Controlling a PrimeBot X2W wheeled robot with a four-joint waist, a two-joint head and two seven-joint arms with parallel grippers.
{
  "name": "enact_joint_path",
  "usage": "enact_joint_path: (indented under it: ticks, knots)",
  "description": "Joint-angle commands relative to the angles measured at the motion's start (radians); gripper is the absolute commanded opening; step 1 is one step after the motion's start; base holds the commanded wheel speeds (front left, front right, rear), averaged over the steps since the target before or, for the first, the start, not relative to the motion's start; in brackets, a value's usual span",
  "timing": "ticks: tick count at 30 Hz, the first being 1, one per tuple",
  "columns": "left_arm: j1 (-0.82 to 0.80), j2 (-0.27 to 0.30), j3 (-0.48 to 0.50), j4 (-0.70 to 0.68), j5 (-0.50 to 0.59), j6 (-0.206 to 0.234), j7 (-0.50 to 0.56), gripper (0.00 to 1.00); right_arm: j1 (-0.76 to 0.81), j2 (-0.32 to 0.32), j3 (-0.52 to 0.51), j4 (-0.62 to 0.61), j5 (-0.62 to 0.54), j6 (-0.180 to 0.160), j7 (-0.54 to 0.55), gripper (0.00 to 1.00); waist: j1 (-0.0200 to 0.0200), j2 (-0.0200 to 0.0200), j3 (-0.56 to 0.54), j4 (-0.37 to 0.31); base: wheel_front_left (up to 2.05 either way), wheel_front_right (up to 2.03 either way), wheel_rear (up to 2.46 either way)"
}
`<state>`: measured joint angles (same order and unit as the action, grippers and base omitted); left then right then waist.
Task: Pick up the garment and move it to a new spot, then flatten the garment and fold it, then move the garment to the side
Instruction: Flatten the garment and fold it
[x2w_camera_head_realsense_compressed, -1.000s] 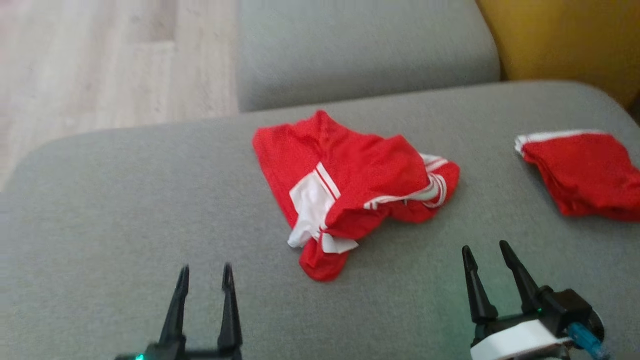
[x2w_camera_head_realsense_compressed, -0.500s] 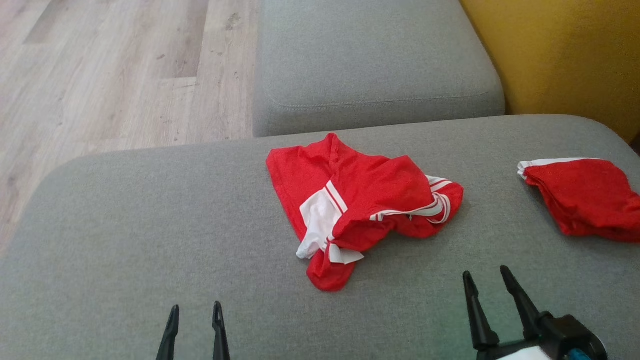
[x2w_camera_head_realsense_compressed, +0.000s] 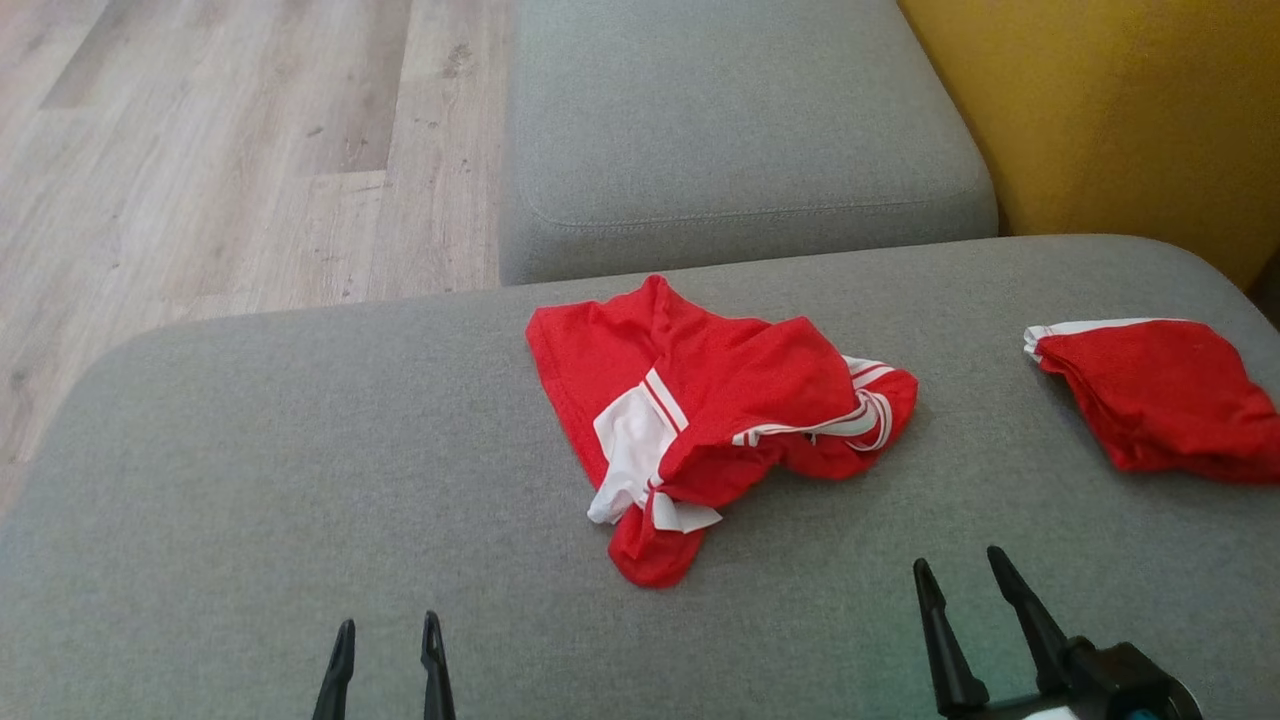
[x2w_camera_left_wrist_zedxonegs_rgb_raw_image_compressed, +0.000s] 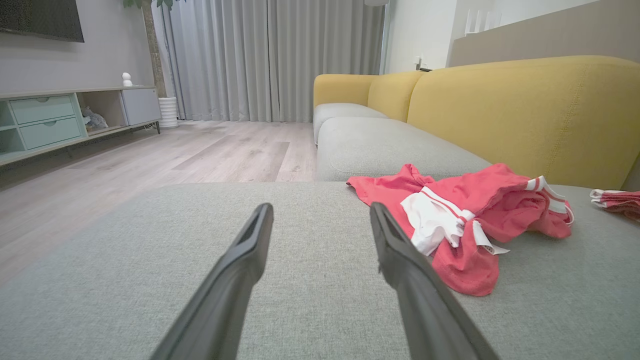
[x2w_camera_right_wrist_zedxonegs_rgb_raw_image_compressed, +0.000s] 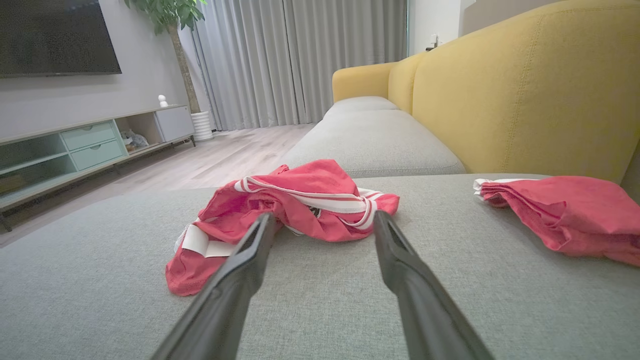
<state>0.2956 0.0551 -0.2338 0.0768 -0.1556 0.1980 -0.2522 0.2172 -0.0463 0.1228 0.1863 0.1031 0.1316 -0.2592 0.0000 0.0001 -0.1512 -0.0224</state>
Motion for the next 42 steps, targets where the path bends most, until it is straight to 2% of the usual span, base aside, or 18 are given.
enact_joint_path:
  ticks: [1, 26, 30, 36, 42]
  knots:
    - [-0.026, -0.005, 0.032, -0.029, 0.005, 0.002, -0.009, 1.0, -0.035, -0.004, 0.026, -0.031, -0.004, -0.001, -0.003, 1.0, 0.0, -0.0001, -0.001, -0.001, 0.0, 0.0, 0.0]
    - [-0.038, -0.005, 0.017, -0.031, 0.03, -0.004, -0.01, 1.0, -0.048, -0.004, 0.033, -0.029, 0.004, -0.001, -0.003, 1.0, 0.0, -0.0001, 0.027, -0.027, 0.0, 0.0, 0.0]
    - [-0.078, -0.005, -0.014, 0.002, 0.051, -0.04, -0.01, 1.0, -0.059, -0.004, 0.042, -0.034, 0.003, -0.001, -0.003, 1.0, 0.0, -0.0001, 0.053, -0.046, 0.0, 0.0, 0.0]
    - [-0.214, -0.005, -0.088, 0.148, 0.058, -0.109, -0.01, 1.0, -0.084, -0.009, 0.053, -0.037, 0.001, -0.001, -0.003, 1.0, 0.0, -0.0001, 0.107, -0.097, 0.0, 0.0, 0.0]
    - [-0.422, -0.005, -0.189, 0.298, 0.049, -0.138, -0.01, 1.0, -0.118, -0.022, 0.07, -0.037, 0.006, -0.001, -0.003, 1.0, 0.0, -0.0001, 0.173, -0.161, 0.0, 0.0, 0.0]
